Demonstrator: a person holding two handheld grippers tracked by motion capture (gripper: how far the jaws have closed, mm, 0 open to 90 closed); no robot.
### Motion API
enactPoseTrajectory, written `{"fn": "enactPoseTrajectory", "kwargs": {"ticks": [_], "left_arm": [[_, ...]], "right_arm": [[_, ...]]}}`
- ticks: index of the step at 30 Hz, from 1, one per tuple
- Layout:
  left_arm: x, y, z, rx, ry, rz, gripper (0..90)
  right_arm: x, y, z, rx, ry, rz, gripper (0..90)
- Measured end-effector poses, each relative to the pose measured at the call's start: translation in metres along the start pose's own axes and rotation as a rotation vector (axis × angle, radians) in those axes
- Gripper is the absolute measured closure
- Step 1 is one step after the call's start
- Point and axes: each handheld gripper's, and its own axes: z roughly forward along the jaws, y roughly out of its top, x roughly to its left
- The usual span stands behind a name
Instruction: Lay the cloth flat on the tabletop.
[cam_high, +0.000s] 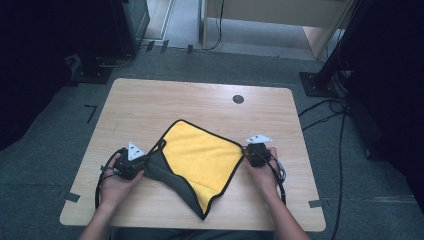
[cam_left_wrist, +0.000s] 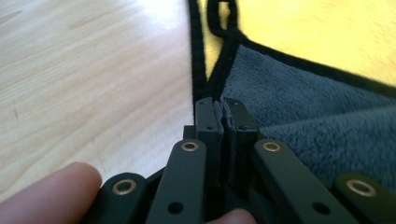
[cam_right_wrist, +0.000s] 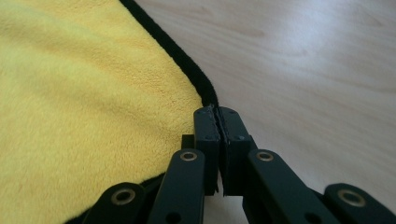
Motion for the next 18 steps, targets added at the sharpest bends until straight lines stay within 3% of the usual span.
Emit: {"fn": "enactPoseTrajectory", "kwargs": {"ticks": [6,10,13,14,18], "left_arm": [[0.0,0.01,0.012,-0.016,0.021,-0.043,86.5],[-0.001,0.013,0.016,-0.025,0.039,-0.049,86.4],[-0.004,0.015,0.012,-0.05,0.066,-0.089,80.2],[-0.005,0.017,0.01,-0.063,0.077,-0.106,71.3],[-0.007,0.025,-0.004,-0.145,0.052,-0.173,68.4]], "right_arm": [[-0.007,-0.035,-0.034,0.001,0.045,0.064,88.0],[0.001,-0.05,-0.047,0.0,0.047,0.039,88.2],[0.007,-0.049,-0.055,0.009,0.057,0.031,85.7],[0.006,-0.042,-0.059,-0.027,0.033,0.035,73.8],[0.004,-0.024,-0.057,-0.073,0.005,0.06,66.6]]}}
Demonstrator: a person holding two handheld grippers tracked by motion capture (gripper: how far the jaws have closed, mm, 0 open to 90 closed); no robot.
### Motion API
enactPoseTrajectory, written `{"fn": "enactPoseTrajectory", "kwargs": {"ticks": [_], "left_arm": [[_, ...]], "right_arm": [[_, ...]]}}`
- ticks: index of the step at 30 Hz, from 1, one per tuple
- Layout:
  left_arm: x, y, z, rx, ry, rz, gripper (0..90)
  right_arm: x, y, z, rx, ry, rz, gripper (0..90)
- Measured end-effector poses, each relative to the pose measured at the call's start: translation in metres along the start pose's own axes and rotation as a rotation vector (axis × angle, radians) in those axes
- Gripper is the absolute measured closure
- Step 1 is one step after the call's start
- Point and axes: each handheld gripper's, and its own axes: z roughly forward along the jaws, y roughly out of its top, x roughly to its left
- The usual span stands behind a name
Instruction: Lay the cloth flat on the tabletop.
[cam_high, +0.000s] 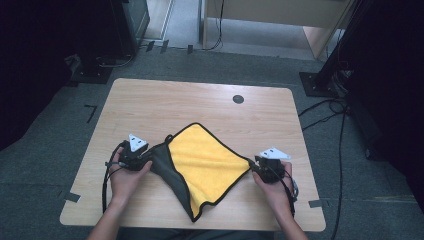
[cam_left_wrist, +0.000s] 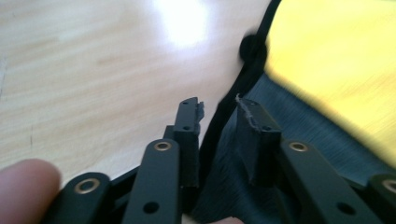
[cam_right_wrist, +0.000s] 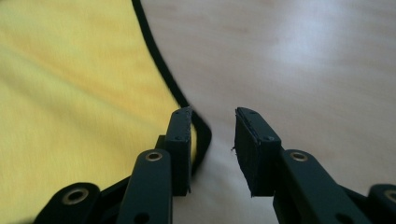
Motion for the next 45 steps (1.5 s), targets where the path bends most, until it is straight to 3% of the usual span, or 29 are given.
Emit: {"fn": "enactPoseTrajectory", "kwargs": {"ticks": [1,3,4,5,6,8,11,16,19,20,22,23,24,26,27,29,31,33,35,38,41,45], "left_arm": [[-0.002,0.004,-0.003,-0.019,-0.003,-0.011,65.2],[-0.006,0.008,-0.003,-0.032,-0.019,-0.025,63.6],[-0.008,0.011,-0.001,-0.025,-0.028,-0.03,59.5],[-0.011,0.012,0.003,-0.015,-0.039,-0.037,59.5],[-0.015,0.013,0.009,-0.006,-0.05,-0.046,58.4],[-0.021,0.011,0.02,0.023,-0.05,-0.041,57.3],[-0.029,0.004,0.035,0.057,-0.06,-0.03,56.5],[-0.036,0.001,0.041,0.084,-0.03,0.009,55.2],[-0.036,-0.001,0.041,0.081,-0.025,0.023,61.4],[-0.036,-0.002,0.041,0.08,-0.025,0.028,67.5],[-0.035,-0.003,0.038,0.069,-0.029,0.041,81.2],[-0.033,-0.005,0.037,0.063,-0.044,0.044,85.8],[-0.032,-0.005,0.035,0.06,-0.051,0.044,85.8],[-0.028,-0.006,0.032,0.047,-0.057,0.048,86.7],[-0.025,-0.005,0.029,0.039,-0.055,0.048,86.9],[-0.017,-0.003,0.022,0.009,-0.06,0.011,86.9],[-0.009,0.0,0.016,-0.018,-0.059,-0.023,87.0],[0.001,0.003,0.012,-0.03,-0.059,-0.055,86.9],[0.01,0.005,0.011,-0.032,-0.09,-0.076,86.7],[0.017,0.007,0.014,-0.027,-0.103,-0.079,86.7],[0.018,0.011,0.028,-0.02,-0.111,-0.085,86.8],[0.017,0.024,0.046,-0.026,-0.078,-0.1,87.0]], "right_arm": [[0.007,0.02,0.009,-0.034,0.008,-0.021,64.3],[0.012,0.028,0.014,-0.044,0.01,-0.038,64.3],[0.025,0.05,0.029,-0.062,0.021,-0.087,63.9],[0.025,0.05,0.029,-0.062,0.021,-0.087,63.3],[0.032,0.061,0.037,-0.07,0.023,-0.103,62.6],[0.049,0.085,0.058,-0.077,0.049,-0.139,61.2],[0.065,0.107,0.093,-0.073,0.081,-0.165,59.4],[0.078,0.126,0.152,-0.002,0.098,-0.173,55.2],[0.082,0.128,0.179,0.047,0.114,-0.158,54.4],[0.084,0.127,0.187,0.044,0.128,-0.141,57.5],[0.085,0.127,0.191,0.023,0.147,-0.104,66.8],[0.087,0.128,0.19,0.029,0.131,-0.117,78.7],[0.087,0.128,0.19,0.029,0.131,-0.117,78.7],[0.089,0.129,0.186,0.045,0.076,-0.16,83.5],[0.087,0.129,0.185,0.051,0.039,-0.194,84.0],[0.078,0.126,0.18,0.058,-0.024,-0.206,84.3],[0.064,0.123,0.176,0.064,-0.055,-0.172,84.3],[0.041,0.117,0.169,0.06,-0.099,-0.129,84.4],[0.02,0.112,0.161,0.056,-0.132,-0.073,84.5],[-0.009,0.107,0.148,0.03,-0.132,0.0,84.5],[-0.029,0.104,0.135,0.003,-0.133,0.035,84.6],[-0.04,0.108,0.12,-0.048,-0.148,0.064,84.6]]}}
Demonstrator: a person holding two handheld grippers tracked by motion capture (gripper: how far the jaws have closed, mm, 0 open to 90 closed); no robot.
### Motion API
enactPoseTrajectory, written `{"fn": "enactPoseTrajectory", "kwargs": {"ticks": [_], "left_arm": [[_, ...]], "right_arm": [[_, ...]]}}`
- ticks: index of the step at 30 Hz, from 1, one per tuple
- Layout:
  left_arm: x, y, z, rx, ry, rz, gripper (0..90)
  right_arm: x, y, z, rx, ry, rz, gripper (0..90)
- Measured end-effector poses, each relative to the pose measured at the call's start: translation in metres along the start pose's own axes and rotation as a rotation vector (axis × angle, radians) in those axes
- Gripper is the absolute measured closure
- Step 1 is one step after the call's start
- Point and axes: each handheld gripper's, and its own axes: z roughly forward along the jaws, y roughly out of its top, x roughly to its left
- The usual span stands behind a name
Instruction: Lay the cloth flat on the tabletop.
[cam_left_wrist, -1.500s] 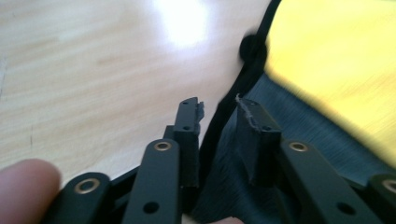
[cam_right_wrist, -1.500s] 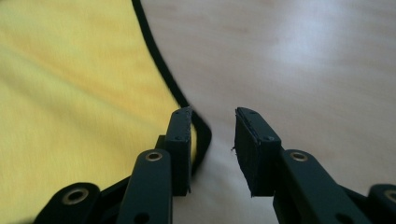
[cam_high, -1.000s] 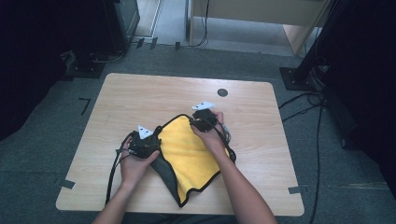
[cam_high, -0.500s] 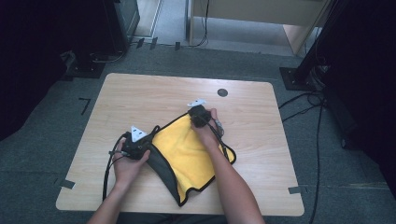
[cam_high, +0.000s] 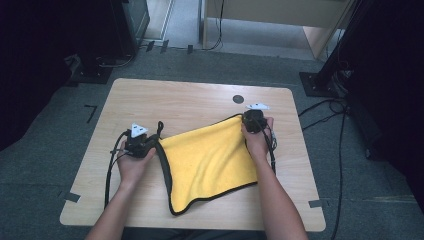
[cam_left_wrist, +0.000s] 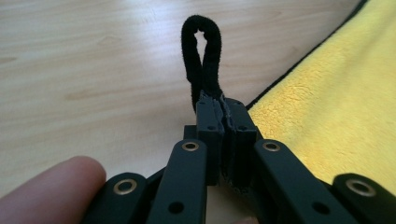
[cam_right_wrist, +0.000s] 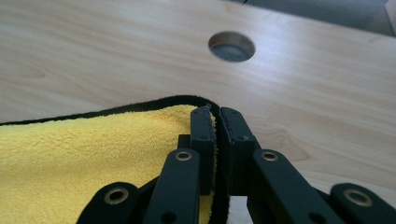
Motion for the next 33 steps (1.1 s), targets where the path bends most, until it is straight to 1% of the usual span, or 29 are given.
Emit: {"fn": "enactPoseTrajectory", "kwargs": {"ticks": [1,2,3,5,6,7,8,9,10,11,12,13,14,15,16,17,18,19,20,21,22,23,25,26,28,29,30,31,33], "left_arm": [[0.001,0.004,0.002,-0.006,0.013,-0.004,87.1],[0.002,0.012,0.005,-0.025,0.037,0.001,87.1],[0.004,0.018,0.006,-0.038,0.052,0.003,87.1],[0.009,0.034,0.009,-0.089,0.101,-0.012,86.9],[0.012,0.041,0.011,-0.103,0.119,-0.021,86.1],[0.014,0.046,0.014,-0.09,0.162,-0.031,83.6],[0.015,0.049,0.017,-0.066,0.209,-0.041,72.6],[0.019,0.052,0.024,0.003,0.265,-0.067,58.1],[0.023,0.051,0.026,0.045,0.274,-0.089,47.7],[0.026,0.049,0.026,0.062,0.264,-0.107,47.5],[0.03,0.043,0.024,0.075,0.24,-0.141,45.8],[0.032,0.038,0.02,0.071,0.23,-0.153,44.8],[0.032,0.034,0.018,0.074,0.227,-0.152,44.7],[0.031,0.027,0.013,0.08,0.208,-0.147,44.6],[0.03,0.023,0.01,0.089,0.191,-0.142,43.7],[0.027,0.015,0.005,0.089,0.167,-0.124,43.2],[0.025,0.011,0.001,0.084,0.157,-0.112,43.0],[0.021,0.003,-0.005,0.083,0.143,-0.088,43.0],[0.018,-0.001,-0.008,0.084,0.137,-0.075,42.7],[0.014,-0.006,-0.013,0.086,0.128,-0.061,42.5],[0.009,-0.012,-0.019,0.077,0.119,-0.049,42.0],[0.004,-0.017,-0.024,0.078,0.102,-0.039,41.1],[-0.004,-0.026,-0.033,0.073,0.081,-0.021,40.9],[-0.009,-0.03,-0.038,0.073,0.072,-0.008,40.8],[-0.022,-0.043,-0.048,0.064,0.063,0.019,41.3],[-0.027,-0.048,-0.051,0.072,0.06,0.041,41.3],[-0.031,-0.052,-0.052,0.082,0.059,0.06,41.2],[-0.036,-0.056,-0.056,0.097,0.061,0.09,40.8],[-0.042,-0.062,-0.06,0.104,0.056,0.093,40.8]], "right_arm": [[-0.002,0.002,-0.003,-0.018,-0.005,0.002,84.5],[-0.002,0.003,-0.005,-0.035,-0.006,0.004,84.4],[-0.003,0.005,-0.008,-0.068,-0.002,0.001,84.1],[-0.005,0.007,-0.013,-0.112,0.008,-0.003,84.0],[-0.006,0.009,-0.015,-0.133,0.008,-0.009,83.4],[-0.007,0.01,-0.016,-0.15,0.011,-0.011,81.9],[-0.007,0.01,-0.016,-0.15,0.009,-0.012,77.1],[-0.008,0.01,-0.015,-0.139,-0.005,-0.012,70.5],[-0.011,0.009,-0.013,-0.11,-0.011,0.015,61.1],[-0.014,0.008,-0.011,-0.079,0.011,0.051,56.8],[-0.016,0.006,-0.011,-0.058,0.025,0.072,52.9],[-0.019,0.003,-0.012,-0.031,0.023,0.086,49.3],[-0.02,-0.001,-0.014,-0.021,0.016,0.08,49.4],[-0.021,-0.004,-0.016,-0.018,0.016,0.079,48.9],[-0.022,-0.01,-0.02,-0.008,0.029,0.073,47.4],[-0.023,-0.015,-0.023,0.003,0.043,0.072,47.1],[-0.023,-0.023,-0.028,0.02,0.058,0.064,46.6],[-0.023,-0.029,-0.032,0.028,0.059,0.057,46.7],[-0.024,-0.038,-0.039,0.035,0.067,0.052,47.3],[-0.024,-0.044,-0.043,0.042,0.076,0.053,48.1],[-0.024,-0.052,-0.049,0.051,0.088,0.06,49.1],[-0.023,-0.062,-0.056,0.066,0.095,0.053,49.8],[-0.021,-0.075,-0.066,0.079,0.103,0.041,52.4],[-0.02,-0.082,-0.071,0.081,0.119,0.031,53.4],[-0.014,-0.095,-0.083,0.086,0.137,0.024,54.8],[-0.011,-0.103,-0.09,0.092,0.138,0.008,55.8],[-0.009,-0.108,-0.096,0.09,0.139,0.005,56.5],[-0.008,-0.112,-0.1,0.088,0.145,0.005,57.1],[-0.005,-0.125,-0.111,0.087,0.152,0.002,59.2]]}}
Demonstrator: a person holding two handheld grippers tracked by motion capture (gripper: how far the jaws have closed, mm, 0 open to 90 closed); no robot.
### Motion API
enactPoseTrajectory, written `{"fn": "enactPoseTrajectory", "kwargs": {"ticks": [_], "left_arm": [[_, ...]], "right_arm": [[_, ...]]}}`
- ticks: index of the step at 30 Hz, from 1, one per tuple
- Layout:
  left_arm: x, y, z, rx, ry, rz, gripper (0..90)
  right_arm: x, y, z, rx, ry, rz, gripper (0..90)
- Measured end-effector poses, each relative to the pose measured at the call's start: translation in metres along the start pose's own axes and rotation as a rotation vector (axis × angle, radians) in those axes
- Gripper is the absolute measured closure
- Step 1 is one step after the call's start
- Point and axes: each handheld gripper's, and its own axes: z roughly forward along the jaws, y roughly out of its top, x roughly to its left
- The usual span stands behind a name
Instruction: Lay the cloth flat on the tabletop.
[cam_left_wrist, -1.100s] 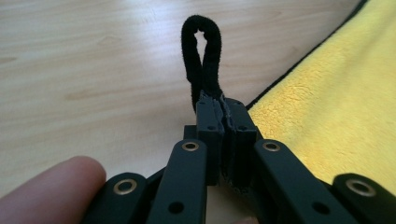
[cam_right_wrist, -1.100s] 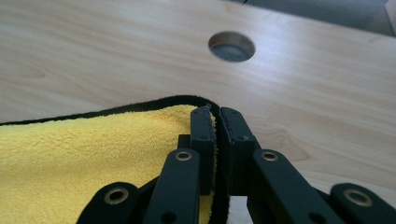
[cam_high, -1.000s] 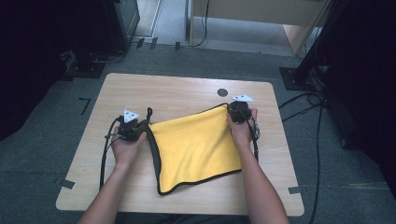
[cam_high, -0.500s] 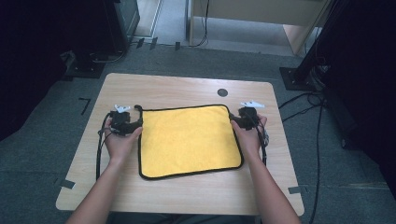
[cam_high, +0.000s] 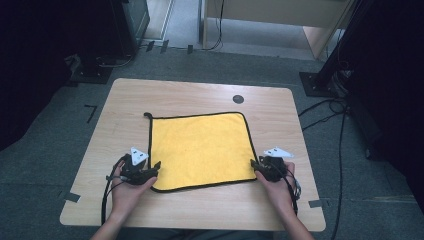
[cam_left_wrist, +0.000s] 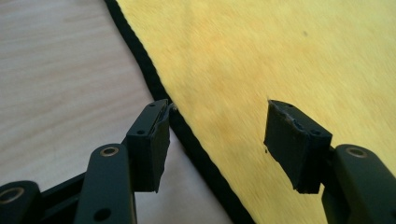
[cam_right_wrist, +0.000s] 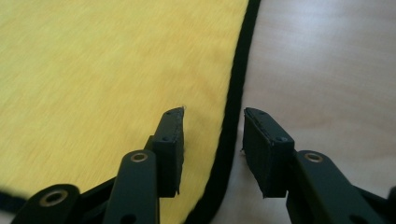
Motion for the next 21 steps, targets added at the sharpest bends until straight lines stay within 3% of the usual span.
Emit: {"fn": "enactPoseTrajectory", "kwargs": {"ticks": [3,9,11,15,21], "left_arm": [[-0.011,-0.011,-0.003,0.042,0.051,0.063,41.2],[-0.016,-0.023,-0.01,0.011,0.111,0.111,41.3],[-0.014,-0.024,-0.01,0.012,0.109,0.111,42.3],[-0.008,-0.025,-0.012,0.016,0.106,0.092,44.6],[0.001,-0.03,-0.017,0.017,0.096,0.079,45.0]], "right_arm": [[0.004,-0.015,-0.01,-0.017,0.008,0.007,62.3],[0.011,-0.029,-0.022,-0.032,-0.008,-0.041,78.0],[0.014,-0.029,-0.022,-0.032,-0.007,-0.056,84.9],[0.022,-0.031,-0.025,-0.025,-0.031,-0.082,86.5],[0.033,-0.047,-0.041,-0.014,0.002,-0.105,86.9]]}}
